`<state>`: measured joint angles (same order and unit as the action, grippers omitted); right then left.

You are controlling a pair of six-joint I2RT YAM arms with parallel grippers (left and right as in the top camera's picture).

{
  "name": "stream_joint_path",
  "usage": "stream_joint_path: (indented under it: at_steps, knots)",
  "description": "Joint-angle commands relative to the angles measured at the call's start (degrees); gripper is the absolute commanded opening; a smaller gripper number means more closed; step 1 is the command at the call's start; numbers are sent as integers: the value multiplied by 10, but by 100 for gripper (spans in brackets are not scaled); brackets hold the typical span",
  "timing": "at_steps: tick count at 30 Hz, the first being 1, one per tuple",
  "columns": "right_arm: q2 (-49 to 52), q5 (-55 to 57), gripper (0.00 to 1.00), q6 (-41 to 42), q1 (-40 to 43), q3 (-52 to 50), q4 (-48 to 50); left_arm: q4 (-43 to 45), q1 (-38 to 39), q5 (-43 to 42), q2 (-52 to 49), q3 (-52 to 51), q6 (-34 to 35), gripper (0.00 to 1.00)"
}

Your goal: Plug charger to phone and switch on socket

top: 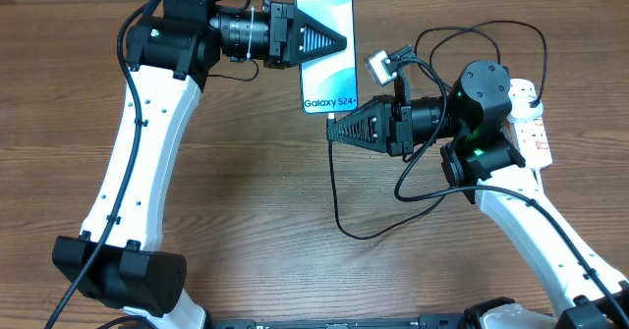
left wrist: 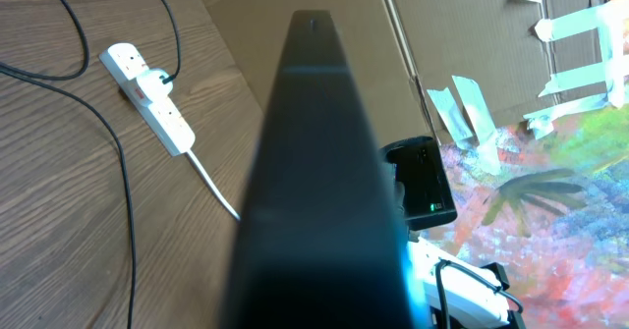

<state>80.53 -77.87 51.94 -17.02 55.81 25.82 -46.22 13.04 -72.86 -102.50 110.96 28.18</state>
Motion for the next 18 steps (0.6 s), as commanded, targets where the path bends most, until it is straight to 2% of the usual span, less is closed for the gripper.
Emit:
stream_joint_path:
  at_steps: [1,18]
  knots:
    - [-2,63,4,6,3,8,11,-4,16,-30,9,7,-8,4]
    - [-2,58,4,8,3,8,11,-10,29,-34,9,7,-25,4]
